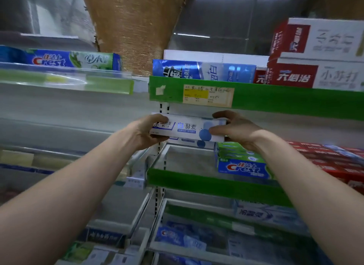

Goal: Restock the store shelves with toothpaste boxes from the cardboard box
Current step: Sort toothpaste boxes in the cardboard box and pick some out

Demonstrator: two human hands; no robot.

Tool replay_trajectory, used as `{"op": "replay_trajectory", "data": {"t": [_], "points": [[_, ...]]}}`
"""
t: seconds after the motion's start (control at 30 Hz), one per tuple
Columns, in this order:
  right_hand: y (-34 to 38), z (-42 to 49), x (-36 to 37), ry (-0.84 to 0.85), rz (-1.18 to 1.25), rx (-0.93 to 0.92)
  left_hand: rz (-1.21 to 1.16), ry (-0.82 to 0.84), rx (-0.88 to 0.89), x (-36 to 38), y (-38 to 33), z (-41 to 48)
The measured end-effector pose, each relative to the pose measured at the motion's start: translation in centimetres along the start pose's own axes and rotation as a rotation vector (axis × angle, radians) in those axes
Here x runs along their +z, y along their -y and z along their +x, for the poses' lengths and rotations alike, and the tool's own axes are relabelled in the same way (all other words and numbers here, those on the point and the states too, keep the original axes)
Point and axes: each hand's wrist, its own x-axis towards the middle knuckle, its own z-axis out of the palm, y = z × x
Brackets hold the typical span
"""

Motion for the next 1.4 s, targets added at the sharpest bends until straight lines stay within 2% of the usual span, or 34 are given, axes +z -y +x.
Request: {"op": "replay_trajectory", "data": {"t": [0.2, 0.33, 0.47, 0.63, 0.87, 1.4], "points": [[-0.8, 3.2, 0.1, 0.114, -0.036, -0.035, 0.038, 0.027, 0.057, -0.9, -0.3, 2.4], [-1.5, 4.3, 0.2, 0.146, -0.189, -0.069, 0.038, 0.022, 0.039, -1.6, 0.3, 3.8], [-1.9, 4.9, 0.9, 0.173, -0.361, -0.091, 0.261, 0.008, 0.033, -2.2, 0.3, 5.1], [-2.2, 5.8, 0.9, 0.171, -0.512, -0.08, 0.574, 0.085, 0.029, -2.9, -0.3, 6.7], [-2.6, 6.3, 2.6, 0.205, -0.675, -0.044, 0.82, 0.124, 0.008, -3.9, -0.4, 8.6], [-2.3, 7.0, 3.4, 0.119, -0.853, -0.027, 0.8, 0.102, 0.016, -3.7, 0.2, 10.7]]}}
